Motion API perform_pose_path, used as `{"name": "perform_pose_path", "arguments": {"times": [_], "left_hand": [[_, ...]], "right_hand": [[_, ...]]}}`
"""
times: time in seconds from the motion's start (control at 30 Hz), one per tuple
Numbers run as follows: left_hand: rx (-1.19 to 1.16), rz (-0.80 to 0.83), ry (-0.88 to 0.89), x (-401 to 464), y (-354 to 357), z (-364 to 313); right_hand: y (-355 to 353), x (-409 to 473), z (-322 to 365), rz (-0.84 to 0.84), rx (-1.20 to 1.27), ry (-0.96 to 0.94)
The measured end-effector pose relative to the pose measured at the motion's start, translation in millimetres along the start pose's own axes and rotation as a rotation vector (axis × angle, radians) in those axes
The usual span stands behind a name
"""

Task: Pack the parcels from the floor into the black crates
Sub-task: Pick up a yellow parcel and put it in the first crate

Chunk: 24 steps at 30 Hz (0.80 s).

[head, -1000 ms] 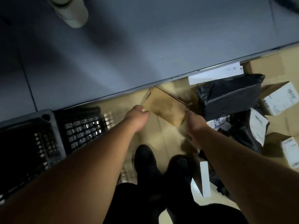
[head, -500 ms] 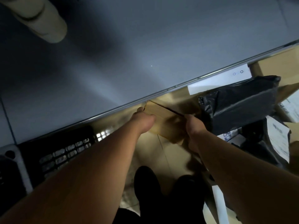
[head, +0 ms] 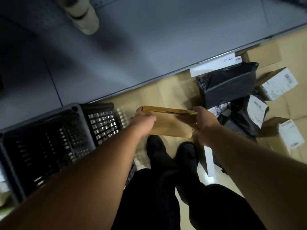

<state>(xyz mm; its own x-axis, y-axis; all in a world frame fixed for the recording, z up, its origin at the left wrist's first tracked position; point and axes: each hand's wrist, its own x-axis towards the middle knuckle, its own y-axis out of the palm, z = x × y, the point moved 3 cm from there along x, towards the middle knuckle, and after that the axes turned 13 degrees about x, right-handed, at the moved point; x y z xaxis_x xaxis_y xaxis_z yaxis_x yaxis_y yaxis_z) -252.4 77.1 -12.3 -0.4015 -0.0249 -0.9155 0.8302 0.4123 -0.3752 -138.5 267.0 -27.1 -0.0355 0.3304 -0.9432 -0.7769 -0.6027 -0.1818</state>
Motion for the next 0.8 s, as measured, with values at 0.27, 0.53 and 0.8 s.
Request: {"name": "perform_pose_path", "arguments": {"times": [0.27,0.53,0.8], "left_hand": [[-0.072,0.014,0.007,-103.7,-18.1,5.1],[-0.174,-0.181,0.033,-159.7,-47.5,8.7],[-0.311,-0.331,0.012,-225.9,-28.9,78.5]], "right_hand": [[-41.9,-121.4,-1.4,-0.039,0.009,0.003],[-59.2,-164.8,11.8,0.002,-0.021,-0.15],[-69.5,-213.0,-17.2,0.001,-0.137,-0.096]]}}
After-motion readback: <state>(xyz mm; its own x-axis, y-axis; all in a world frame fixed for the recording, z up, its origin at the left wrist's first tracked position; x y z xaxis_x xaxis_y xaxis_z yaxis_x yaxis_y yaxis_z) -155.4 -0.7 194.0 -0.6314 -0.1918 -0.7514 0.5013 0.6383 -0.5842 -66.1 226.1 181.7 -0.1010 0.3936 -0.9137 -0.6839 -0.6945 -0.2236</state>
